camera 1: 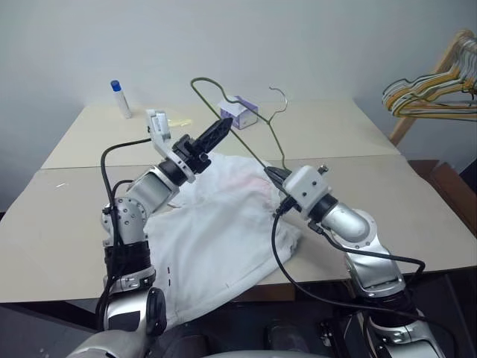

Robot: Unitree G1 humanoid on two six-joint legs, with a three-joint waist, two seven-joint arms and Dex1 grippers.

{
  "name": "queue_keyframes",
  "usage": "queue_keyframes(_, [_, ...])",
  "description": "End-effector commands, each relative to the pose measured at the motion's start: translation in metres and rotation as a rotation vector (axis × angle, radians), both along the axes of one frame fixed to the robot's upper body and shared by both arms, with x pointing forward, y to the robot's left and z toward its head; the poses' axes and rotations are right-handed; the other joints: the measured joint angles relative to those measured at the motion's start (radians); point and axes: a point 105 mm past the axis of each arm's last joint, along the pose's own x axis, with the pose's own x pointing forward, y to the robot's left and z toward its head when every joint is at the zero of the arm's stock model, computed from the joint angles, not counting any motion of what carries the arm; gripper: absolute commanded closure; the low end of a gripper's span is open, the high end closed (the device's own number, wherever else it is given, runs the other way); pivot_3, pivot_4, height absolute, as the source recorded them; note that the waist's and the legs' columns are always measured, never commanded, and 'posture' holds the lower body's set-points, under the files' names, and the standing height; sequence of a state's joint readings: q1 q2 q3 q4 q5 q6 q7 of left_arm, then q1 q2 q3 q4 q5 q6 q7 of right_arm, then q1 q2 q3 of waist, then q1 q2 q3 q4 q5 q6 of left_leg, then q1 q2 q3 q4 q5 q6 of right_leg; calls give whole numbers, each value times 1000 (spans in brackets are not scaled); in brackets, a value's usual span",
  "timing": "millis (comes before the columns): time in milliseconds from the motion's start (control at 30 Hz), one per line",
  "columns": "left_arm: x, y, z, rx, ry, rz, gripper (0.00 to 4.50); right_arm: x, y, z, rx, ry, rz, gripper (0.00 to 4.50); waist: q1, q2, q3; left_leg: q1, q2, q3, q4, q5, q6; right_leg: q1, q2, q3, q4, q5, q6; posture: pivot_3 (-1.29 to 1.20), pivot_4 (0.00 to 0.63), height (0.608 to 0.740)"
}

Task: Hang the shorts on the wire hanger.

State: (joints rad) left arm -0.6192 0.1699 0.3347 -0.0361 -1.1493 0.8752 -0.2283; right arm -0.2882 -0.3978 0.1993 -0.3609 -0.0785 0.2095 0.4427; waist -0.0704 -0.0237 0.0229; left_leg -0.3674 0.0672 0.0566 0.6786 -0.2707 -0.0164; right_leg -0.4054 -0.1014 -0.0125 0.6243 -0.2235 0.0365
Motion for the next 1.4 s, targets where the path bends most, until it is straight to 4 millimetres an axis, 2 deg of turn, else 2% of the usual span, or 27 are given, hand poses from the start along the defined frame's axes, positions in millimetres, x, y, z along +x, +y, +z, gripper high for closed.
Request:
queue_keyframes(33, [2,0,15,-43,-12,-6,2466,-5,6,18,0,-122,5,4500,0,0,0,0,0,0,0,0,0,0,0,0,0,0,0,-54,0,740])
queue_keyframes(233, [3,-1,12,-71,17,-20,4484,-8,11,15,-92,-216,14,4500,1,0,0,0,0,0,0,0,0,0,0,0,0,0,0,-56,0,740])
queue_keyframes(433, [3,-4,11,-59,19,-21,4484,-5,12,11,-135,-240,9,4500,1,0,0,0,0,0,0,0,0,0,0,0,-1,0,0,-58,0,740])
queue_keyframes(567, [2,-1,13,-40,-19,-8,4500,-7,14,11,-187,-274,26,3446,0,0,0,0,0,-1,0,0,0,0,0,0,-1,0,0,-63,0,740])
queue_keyframes(733, [0,7,23,-50,-92,-5,4500,-7,12,16,-194,-306,17,1664,-1,0,0,0,0,0,0,0,0,0,0,0,-1,0,0,-66,0,740])
queue_keyframes(833, [0,13,24,10,-136,1,4500,-13,6,18,-124,-209,83,601,-1,0,0,0,0,0,0,0,0,0,0,0,-1,0,0,-62,0,740])
queue_keyframes(933, [-4,22,28,95,-216,-36,4500,-20,-6,31,17,-69,172,601,-1,0,0,0,0,-1,0,0,0,1,0,0,-1,0,0,-60,0,740])
queue_keyframes(1033, [-13,30,36,142,-317,-103,4500,-24,-17,32,115,144,258,601,0,-1,0,0,0,-1,0,0,0,1,0,-1,-1,0,0,-53,0,740])
queue_keyframes(1167, [-48,40,53,182,-538,-306,4500,-31,-37,36,330,562,458,601,0,-1,1,0,0,-1,0,0,0,1,0,-1,-1,0,-1,-41,0,740])
queue_keyframes(1267, [-62,50,61,188,-639,-406,4500,-39,-53,34,351,756,555,601,2,-1,1,0,1,0,-1,0,0,1,0,-1,-1,-1,-2,-38,0,740])
queue_keyframes(1400, [-68,60,68,161,-715,-461,4500,-51,-55,22,289,942,645,601,8,-1,1,0,1,-1,0,0,0,1,0,-1,-1,-2,-3,-41,0,740])
